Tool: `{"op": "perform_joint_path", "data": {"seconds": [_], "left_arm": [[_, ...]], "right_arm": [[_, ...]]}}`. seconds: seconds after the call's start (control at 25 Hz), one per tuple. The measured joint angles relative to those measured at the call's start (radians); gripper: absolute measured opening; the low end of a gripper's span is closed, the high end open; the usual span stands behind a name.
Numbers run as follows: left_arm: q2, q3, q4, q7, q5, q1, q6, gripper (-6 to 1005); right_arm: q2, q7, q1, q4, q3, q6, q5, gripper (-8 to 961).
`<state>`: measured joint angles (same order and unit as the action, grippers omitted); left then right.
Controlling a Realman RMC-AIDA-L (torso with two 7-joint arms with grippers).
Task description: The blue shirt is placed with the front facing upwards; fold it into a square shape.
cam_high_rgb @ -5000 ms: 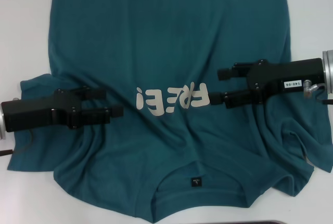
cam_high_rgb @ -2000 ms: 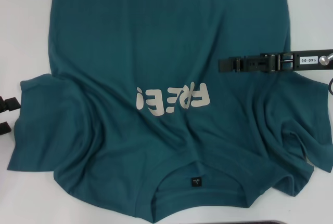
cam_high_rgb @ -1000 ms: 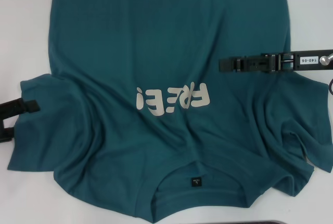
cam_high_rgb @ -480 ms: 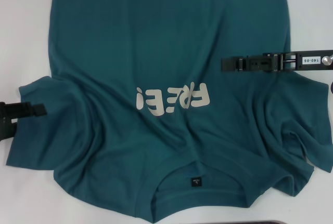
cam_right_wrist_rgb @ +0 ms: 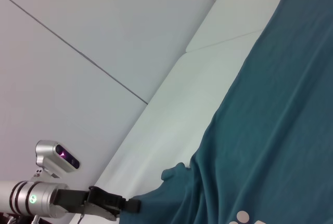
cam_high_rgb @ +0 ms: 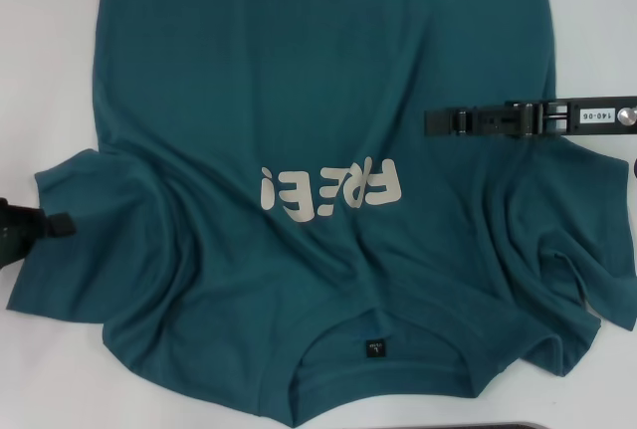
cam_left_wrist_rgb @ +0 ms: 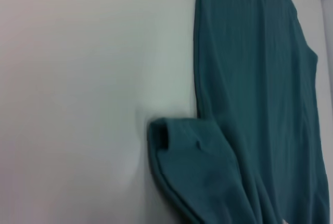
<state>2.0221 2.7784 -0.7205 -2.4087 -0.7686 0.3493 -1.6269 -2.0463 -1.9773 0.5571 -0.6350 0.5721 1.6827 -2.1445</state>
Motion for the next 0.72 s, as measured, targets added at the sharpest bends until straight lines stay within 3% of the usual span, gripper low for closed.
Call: {"op": "perform_joint_path", "data": {"seconds": [0.16, 0.4, 0.72], "left_arm": [[-0.006, 0.0, -0.027, -0.019, 0.052, 0.01, -0.003, 166], [-0.021, 0.0, -0.102, -0.07, 0.149, 0.048, -0.03, 16], [-0.025, -0.002, -0.217, -0.121, 0.222, 0.076, -0.091, 19]], "right_arm": [[0.0, 0.0, 0.0, 0.0, 0.0, 0.0, 0.0, 941], [0.0, -0.002, 0.0, 0.0, 0.0, 0.002, 0.0, 941], [0.001, -0.013, 0.002, -0.001, 0.0, 0.007, 0.0, 941]]}}
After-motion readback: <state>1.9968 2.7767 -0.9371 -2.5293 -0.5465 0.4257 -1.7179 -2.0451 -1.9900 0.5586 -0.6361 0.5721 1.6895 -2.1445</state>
